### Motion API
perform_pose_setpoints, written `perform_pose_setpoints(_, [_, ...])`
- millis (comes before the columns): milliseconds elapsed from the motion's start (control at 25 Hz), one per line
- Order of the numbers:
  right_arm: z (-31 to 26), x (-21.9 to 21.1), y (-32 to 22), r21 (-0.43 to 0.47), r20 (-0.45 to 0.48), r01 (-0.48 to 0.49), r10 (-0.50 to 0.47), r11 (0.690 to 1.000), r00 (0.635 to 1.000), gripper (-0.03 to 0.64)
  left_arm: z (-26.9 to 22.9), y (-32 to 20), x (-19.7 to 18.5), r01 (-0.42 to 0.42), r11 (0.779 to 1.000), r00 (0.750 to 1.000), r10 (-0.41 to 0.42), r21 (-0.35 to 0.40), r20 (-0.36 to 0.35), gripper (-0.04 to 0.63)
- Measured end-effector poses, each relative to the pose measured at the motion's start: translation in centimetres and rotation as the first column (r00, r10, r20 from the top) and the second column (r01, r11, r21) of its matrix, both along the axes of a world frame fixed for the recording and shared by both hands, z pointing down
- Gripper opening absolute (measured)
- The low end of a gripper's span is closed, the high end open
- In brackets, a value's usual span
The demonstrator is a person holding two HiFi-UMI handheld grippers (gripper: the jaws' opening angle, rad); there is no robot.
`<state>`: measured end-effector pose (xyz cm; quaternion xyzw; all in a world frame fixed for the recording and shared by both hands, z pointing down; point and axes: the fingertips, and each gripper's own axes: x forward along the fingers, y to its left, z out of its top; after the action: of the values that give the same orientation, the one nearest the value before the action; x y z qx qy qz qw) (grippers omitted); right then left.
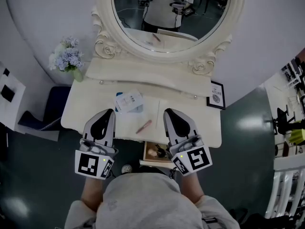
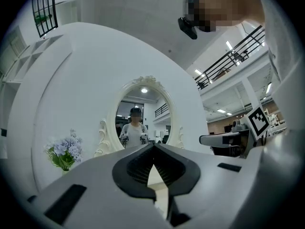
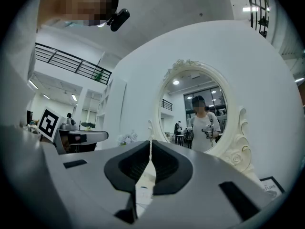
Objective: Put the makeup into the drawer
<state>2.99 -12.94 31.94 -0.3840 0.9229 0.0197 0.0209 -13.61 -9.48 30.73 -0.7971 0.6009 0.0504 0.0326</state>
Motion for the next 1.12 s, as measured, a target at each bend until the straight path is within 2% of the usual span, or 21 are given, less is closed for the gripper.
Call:
perform_pose_setpoints(360, [2.1,0.3,-1.0,-0.075,0.032,-0.01,0.012,0.997,0.999,0.025,1.0,-0.1,0.4,-0.004,1.0,1.0,0.004,-0.023,-0.002,0.013])
perform_pose_setpoints(840, [9.9,-0.8,-2.0,-0.234,-0.116,-0.011,-0.016,0.972,0.993,0.025,1.2,0.0,0.2,0.001,1.0,1.0,-0.001,-0.03,-0.005,0.012])
perform_pose_setpoints(1120, [14.4,-0.7,-2.1,-0.351,-0.165,-0.016,-0.045,0.936,0.985,0.025,1.3,0.1,0.4,0.0,0.999,1.0,0.0,-0.034,-0.007,0.012])
